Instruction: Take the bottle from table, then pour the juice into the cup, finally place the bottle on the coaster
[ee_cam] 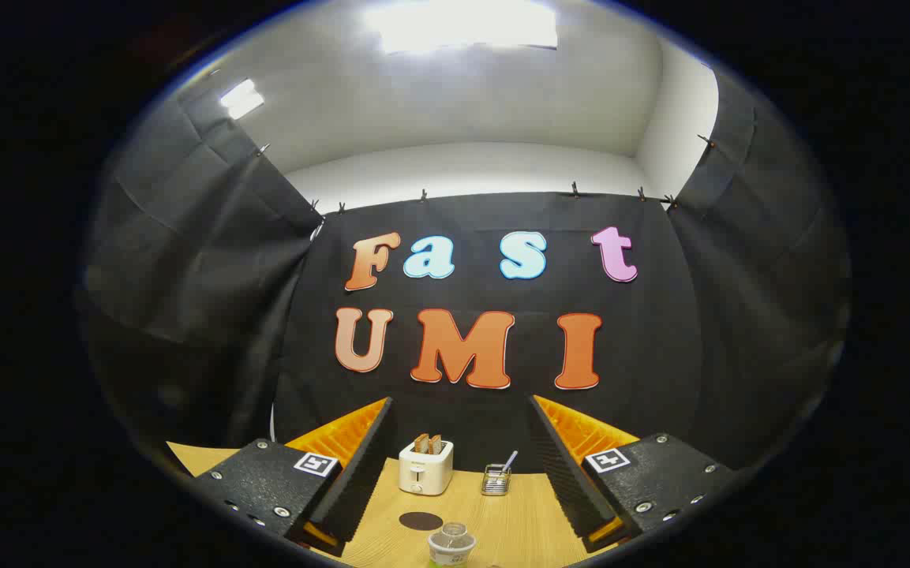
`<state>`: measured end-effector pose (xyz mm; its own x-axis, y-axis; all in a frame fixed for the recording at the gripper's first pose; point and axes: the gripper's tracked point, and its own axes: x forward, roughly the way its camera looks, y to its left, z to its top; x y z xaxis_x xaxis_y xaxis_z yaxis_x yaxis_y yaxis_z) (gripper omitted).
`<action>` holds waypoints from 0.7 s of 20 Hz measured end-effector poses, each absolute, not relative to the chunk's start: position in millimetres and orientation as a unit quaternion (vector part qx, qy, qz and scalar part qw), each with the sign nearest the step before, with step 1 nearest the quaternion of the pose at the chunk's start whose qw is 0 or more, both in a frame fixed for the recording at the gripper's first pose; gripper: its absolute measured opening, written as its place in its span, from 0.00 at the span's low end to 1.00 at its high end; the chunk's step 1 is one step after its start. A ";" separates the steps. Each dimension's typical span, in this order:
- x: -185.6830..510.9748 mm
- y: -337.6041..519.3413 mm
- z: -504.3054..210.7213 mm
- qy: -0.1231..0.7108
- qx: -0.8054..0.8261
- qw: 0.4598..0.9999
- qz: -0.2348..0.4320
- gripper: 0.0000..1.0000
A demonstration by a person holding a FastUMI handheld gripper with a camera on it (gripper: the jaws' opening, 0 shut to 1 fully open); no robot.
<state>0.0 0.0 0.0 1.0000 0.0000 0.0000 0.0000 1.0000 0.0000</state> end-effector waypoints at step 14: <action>1.7 -5.4 -10.8 0.012 0.008 1.000 -0.004 0.98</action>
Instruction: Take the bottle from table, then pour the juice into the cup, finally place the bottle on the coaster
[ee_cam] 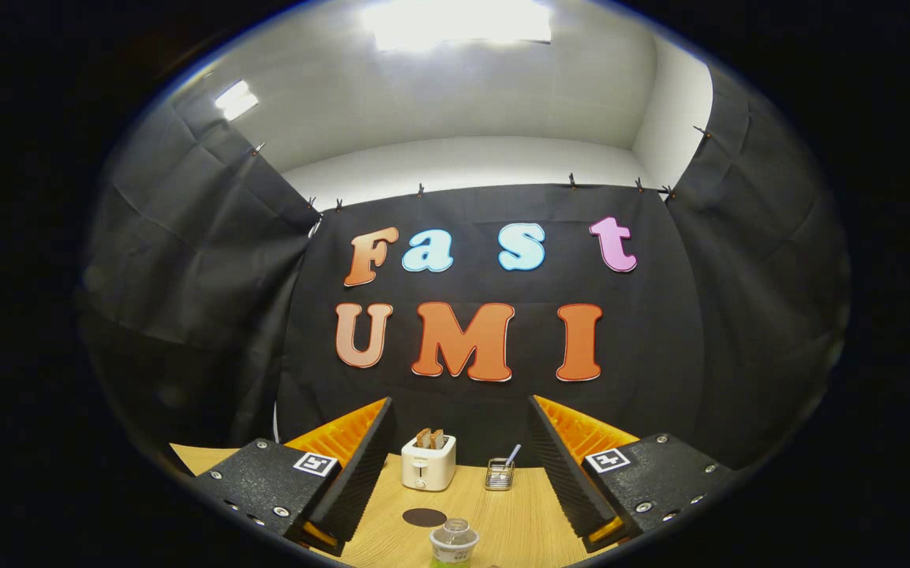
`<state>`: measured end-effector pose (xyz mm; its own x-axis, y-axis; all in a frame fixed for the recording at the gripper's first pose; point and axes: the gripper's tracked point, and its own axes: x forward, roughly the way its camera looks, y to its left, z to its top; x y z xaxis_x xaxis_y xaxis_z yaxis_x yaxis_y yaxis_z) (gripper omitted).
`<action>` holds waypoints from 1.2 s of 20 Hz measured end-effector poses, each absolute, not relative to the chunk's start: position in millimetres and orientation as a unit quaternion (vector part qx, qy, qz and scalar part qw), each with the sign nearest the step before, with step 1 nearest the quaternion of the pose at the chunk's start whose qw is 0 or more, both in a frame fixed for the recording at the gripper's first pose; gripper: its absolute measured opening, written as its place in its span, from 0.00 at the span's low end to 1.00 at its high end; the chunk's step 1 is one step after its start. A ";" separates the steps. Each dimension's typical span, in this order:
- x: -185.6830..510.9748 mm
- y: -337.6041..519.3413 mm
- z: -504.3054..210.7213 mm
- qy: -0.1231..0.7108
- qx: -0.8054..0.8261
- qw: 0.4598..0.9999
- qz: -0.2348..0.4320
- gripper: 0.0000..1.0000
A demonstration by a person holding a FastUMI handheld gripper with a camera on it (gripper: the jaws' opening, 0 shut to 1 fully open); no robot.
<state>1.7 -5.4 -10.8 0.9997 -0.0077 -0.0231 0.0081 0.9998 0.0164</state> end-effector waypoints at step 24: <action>0.6 0.0 -58.8 0.053 0.041 0.998 0.003 0.98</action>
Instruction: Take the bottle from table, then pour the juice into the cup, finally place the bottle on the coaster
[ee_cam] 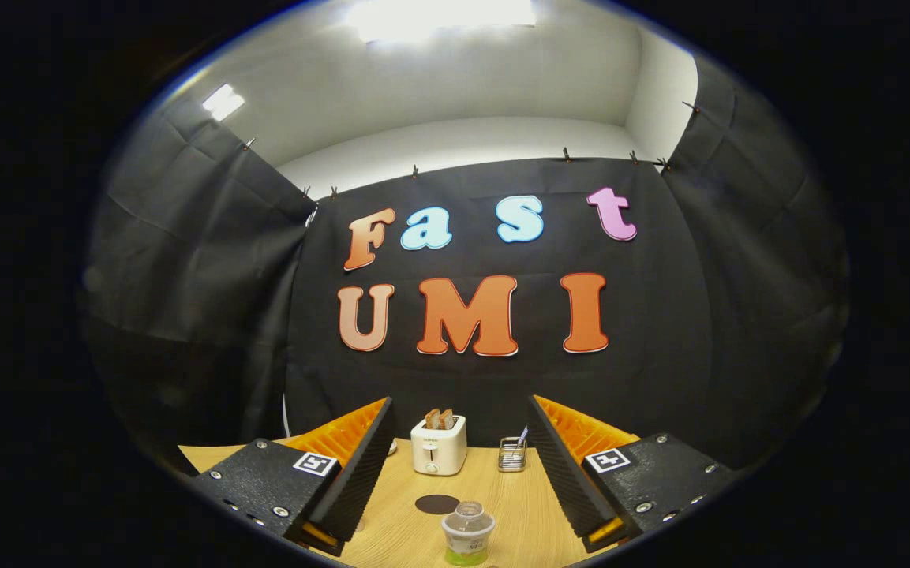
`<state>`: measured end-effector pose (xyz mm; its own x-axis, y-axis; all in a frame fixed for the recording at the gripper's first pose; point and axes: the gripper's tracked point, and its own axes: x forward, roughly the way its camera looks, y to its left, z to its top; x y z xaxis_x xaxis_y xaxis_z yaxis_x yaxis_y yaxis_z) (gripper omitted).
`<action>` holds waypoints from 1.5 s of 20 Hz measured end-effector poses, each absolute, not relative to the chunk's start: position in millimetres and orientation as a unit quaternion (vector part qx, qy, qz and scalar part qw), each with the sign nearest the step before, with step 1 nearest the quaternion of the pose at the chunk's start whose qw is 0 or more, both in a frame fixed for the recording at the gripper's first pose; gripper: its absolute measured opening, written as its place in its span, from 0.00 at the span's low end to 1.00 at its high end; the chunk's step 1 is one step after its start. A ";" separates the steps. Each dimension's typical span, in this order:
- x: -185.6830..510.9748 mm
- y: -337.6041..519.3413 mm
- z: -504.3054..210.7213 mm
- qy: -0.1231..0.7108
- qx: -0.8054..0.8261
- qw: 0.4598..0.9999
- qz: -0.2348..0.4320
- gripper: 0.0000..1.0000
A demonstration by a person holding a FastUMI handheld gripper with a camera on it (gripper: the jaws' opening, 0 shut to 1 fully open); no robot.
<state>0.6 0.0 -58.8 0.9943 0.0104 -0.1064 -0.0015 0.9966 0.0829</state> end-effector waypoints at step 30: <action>-27.7 4.3 -299.4 0.210 0.053 0.976 -0.004 0.99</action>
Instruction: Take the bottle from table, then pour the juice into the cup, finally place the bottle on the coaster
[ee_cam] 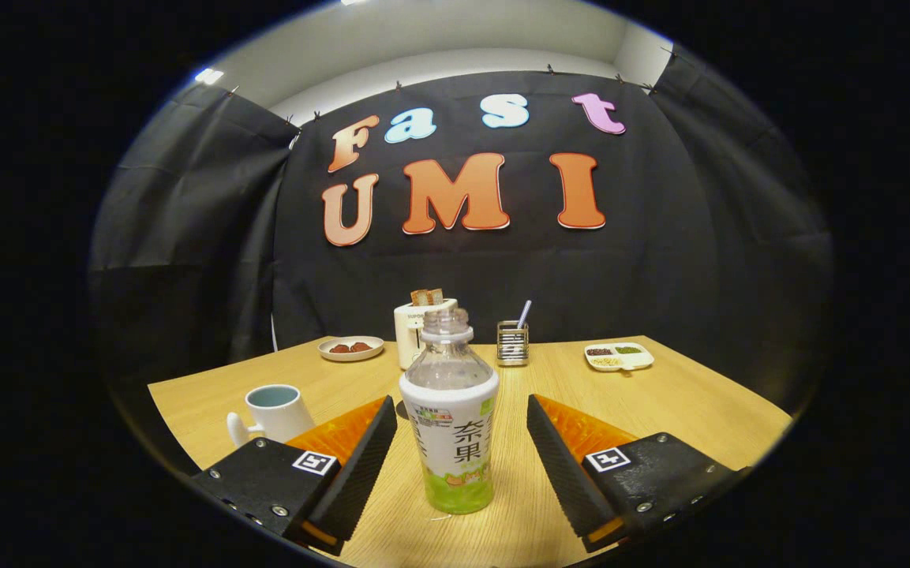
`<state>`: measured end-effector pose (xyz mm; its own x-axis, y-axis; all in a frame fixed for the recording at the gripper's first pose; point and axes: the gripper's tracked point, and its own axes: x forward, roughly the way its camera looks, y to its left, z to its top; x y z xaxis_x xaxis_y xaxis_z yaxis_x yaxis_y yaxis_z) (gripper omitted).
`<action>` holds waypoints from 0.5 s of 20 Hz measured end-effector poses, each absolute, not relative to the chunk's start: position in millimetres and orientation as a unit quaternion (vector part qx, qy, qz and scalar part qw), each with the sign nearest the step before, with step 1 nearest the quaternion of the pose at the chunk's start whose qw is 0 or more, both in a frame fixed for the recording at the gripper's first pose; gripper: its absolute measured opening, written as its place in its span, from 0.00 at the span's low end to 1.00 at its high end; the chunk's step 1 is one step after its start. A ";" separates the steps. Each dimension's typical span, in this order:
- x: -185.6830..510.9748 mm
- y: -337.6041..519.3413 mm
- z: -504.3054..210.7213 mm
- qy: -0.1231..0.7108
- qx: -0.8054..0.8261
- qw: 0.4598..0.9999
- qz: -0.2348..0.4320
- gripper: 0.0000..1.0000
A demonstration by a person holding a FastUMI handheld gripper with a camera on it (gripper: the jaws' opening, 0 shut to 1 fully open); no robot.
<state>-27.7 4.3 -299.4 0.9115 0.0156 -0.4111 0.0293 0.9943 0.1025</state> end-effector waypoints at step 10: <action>-26.7 5.4 -353.1 0.273 0.027 0.961 -0.027 0.87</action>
<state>-26.7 5.4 -353.1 0.8490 -0.0360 -0.5271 0.0660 0.9971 0.0382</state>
